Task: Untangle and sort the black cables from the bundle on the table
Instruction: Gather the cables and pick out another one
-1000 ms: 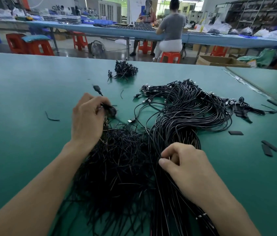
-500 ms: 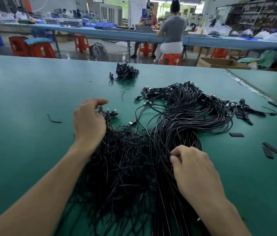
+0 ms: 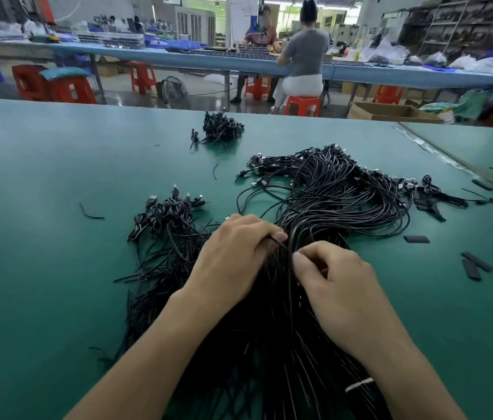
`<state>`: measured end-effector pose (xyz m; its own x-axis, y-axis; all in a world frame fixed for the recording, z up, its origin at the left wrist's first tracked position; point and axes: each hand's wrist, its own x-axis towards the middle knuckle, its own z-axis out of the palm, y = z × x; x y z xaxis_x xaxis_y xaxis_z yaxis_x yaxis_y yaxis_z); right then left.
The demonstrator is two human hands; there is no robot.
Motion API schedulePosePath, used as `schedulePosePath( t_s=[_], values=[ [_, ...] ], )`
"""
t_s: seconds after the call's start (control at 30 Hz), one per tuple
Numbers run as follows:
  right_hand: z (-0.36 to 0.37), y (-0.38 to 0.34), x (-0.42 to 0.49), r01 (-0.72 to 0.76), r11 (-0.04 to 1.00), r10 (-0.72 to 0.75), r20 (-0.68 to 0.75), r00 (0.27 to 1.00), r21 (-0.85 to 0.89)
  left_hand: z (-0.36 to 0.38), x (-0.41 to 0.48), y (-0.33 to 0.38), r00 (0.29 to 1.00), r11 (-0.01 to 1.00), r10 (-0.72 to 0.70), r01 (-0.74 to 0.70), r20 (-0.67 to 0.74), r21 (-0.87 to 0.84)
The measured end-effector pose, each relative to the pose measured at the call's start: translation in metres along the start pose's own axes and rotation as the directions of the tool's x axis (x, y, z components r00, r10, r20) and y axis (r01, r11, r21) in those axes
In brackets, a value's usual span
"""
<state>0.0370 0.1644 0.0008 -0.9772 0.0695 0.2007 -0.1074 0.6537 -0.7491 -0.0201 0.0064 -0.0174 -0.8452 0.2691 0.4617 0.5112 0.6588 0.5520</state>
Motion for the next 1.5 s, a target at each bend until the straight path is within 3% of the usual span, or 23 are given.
schedulePosePath(
  t_s=[0.07, 0.13, 0.23, 0.3, 0.47, 0.57, 0.63, 0.77, 0.9, 0.97, 1.07, 1.17, 1.33, 1.4, 1.5],
  values=[
    [0.002, -0.004, -0.003, 0.020, 0.995, -0.021, -0.002, 1.000, -0.095, 0.000, -0.006, 0.001, 0.989, 0.988, 0.114, -0.122, 0.091, 0.090],
    [0.004, -0.010, -0.006, 0.051, 0.986, -0.037, 0.087, 0.996, -0.162, 0.001, -0.011, 0.001, 0.964, 0.949, 0.182, -0.223, 0.191, 0.222],
    [0.005, -0.008, -0.008, 0.002, 0.976, 0.024, 0.115, 0.993, -0.216, -0.007, -0.012, 0.003, 0.965, 0.931, 0.172, -0.225, 0.199, 0.289],
    [0.001, -0.004, -0.006, -0.027, 0.980, 0.038, 0.054, 0.998, -0.198, -0.012, -0.013, 0.003, 0.971, 0.942, 0.181, -0.217, 0.154, 0.258],
    [-0.014, 0.011, 0.002, -0.199, 0.967, 0.196, -0.034, 0.980, -0.159, -0.024, -0.007, -0.004, 0.996, 0.998, 0.042, -0.038, -0.073, 0.047],
    [-0.024, 0.023, 0.005, -0.257, 0.889, 0.280, 0.007, 0.960, -0.379, -0.038, -0.005, -0.007, 0.974, 0.992, 0.119, -0.111, -0.190, 0.051],
    [-0.030, 0.025, 0.008, -0.276, 0.856, 0.326, 0.044, 0.944, -0.437, -0.045, -0.006, -0.006, 0.966, 0.976, 0.201, -0.183, -0.165, 0.119],
    [-0.043, 0.009, 0.007, -0.209, 0.969, 0.214, 0.028, 0.976, -0.131, -0.046, -0.008, 0.006, 0.955, 0.909, 0.298, -0.286, 0.006, 0.304],
    [-0.029, -0.015, -0.005, -0.065, 0.989, 0.020, 0.323, 0.946, 0.130, -0.036, -0.012, 0.016, 0.935, 0.866, 0.337, -0.353, 0.107, 0.354],
    [-0.021, -0.017, -0.005, 0.005, 0.988, -0.051, 0.300, 0.953, 0.153, -0.033, -0.013, 0.021, 0.927, 0.864, 0.364, -0.374, 0.093, 0.337],
    [-0.022, -0.016, -0.004, 0.144, 0.980, -0.156, 0.079, 0.985, 0.138, -0.034, -0.012, 0.024, 0.939, 0.918, 0.343, -0.333, -0.010, 0.215],
    [-0.032, -0.020, -0.003, 0.168, 0.947, -0.146, -0.098, 0.984, 0.274, -0.040, -0.010, 0.020, 0.951, 0.965, 0.263, -0.260, -0.162, 0.044],
    [-0.053, 0.008, 0.006, 0.014, 0.995, 0.024, -0.381, 0.924, 0.098, -0.052, -0.009, 0.001, 0.857, 0.985, 0.131, -0.054, -0.499, 0.165],
    [-0.059, 0.019, 0.010, -0.097, 0.995, 0.087, -0.401, 0.912, -0.005, -0.060, -0.008, -0.005, 0.795, 0.986, 0.060, 0.048, -0.604, 0.161],
    [-0.053, 0.025, 0.010, -0.203, 0.939, 0.158, -0.177, 0.972, -0.278, -0.065, -0.007, -0.006, 0.752, 0.982, 0.083, 0.049, -0.653, 0.180]
  ],
)
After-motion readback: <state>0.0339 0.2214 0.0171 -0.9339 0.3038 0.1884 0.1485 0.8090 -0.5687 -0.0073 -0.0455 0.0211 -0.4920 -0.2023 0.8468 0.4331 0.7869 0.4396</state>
